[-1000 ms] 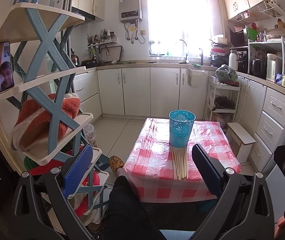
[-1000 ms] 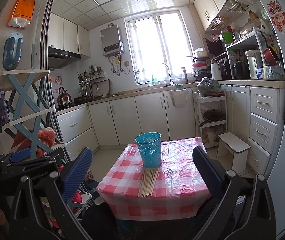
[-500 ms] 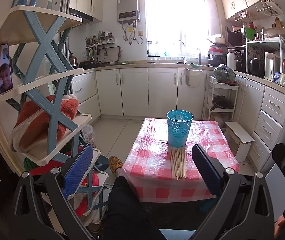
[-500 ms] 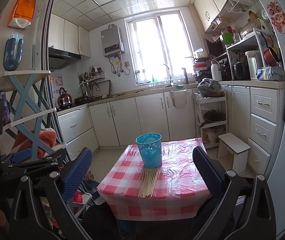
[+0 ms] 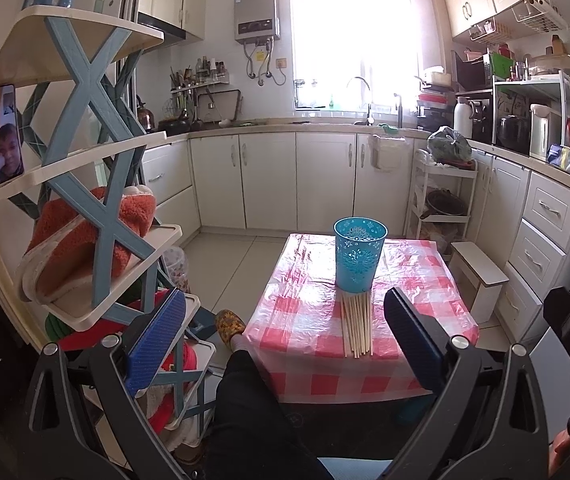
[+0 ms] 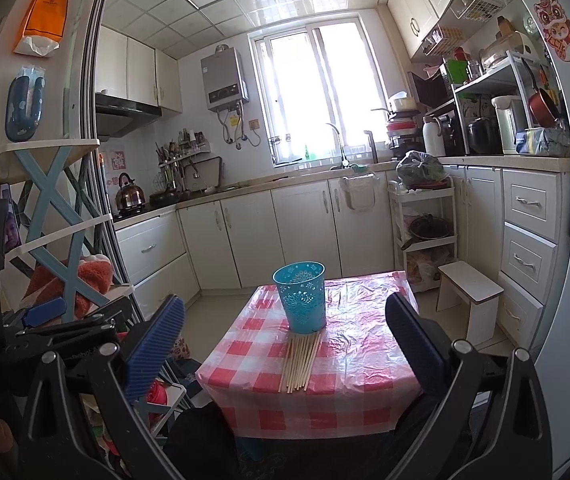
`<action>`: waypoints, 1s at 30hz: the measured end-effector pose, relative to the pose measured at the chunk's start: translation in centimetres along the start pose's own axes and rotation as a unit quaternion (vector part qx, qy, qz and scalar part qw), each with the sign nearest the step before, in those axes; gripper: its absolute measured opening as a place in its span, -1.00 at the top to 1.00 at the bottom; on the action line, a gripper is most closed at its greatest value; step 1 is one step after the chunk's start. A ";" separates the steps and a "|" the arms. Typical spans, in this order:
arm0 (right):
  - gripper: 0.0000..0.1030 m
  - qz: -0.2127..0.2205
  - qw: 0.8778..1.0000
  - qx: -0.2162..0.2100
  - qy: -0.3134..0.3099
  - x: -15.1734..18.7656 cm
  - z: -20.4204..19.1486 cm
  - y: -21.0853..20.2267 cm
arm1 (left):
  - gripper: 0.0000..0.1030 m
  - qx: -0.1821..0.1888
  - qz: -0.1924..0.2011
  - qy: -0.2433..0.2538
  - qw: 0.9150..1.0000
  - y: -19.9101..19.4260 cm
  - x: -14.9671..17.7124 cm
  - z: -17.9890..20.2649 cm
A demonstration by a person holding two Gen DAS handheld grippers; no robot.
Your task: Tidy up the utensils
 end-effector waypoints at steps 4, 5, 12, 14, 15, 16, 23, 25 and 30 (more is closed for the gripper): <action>-0.87 0.001 1.000 -0.002 -0.002 0.0 0.0 0.0 | -0.85 -0.001 0.004 -0.001 1.000 -0.1 0.1 -0.2; -0.87 0.002 1.000 -0.002 -0.002 0.0 0.0 0.1 | -0.85 -0.001 0.005 -0.001 1.000 0.0 0.2 -0.2; -0.87 0.000 1.000 -0.003 -0.001 0.1 0.0 0.1 | -0.85 -0.001 0.004 0.001 1.000 0.0 0.3 -0.3; -0.87 0.000 1.000 -0.003 0.000 0.0 0.0 0.1 | -0.85 -0.001 0.005 0.001 1.000 -0.3 0.3 -0.3; -0.87 0.000 1.000 -0.004 0.001 0.0 0.1 0.0 | -0.85 -0.001 0.005 0.001 1.000 -0.3 0.3 -0.2; -0.87 0.000 1.000 -0.004 0.001 0.0 0.0 0.0 | -0.85 -0.001 0.005 0.001 1.000 -0.3 0.3 -0.2; -0.87 0.000 1.000 -0.004 0.000 0.0 0.0 0.0 | -0.85 -0.001 0.005 0.002 1.000 -0.4 0.3 -0.2; -0.87 0.000 1.000 -0.004 0.000 0.1 0.0 0.0 | -0.85 -0.001 0.005 0.001 1.000 -0.4 0.3 -0.3; -0.87 0.000 1.000 -0.004 0.001 0.1 0.0 0.0 | -0.85 -0.001 0.005 0.002 1.000 -0.4 0.3 -0.2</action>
Point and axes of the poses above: each gripper's, at about its wrist camera, not at the fingertips, and y roughly the way its jaws point, z to its right, x to its underside, the point moved 5 cm from there along y, roughly the way its jaws point, and after that the axes turned 7 degrees about -y, right-handed, at the moved point
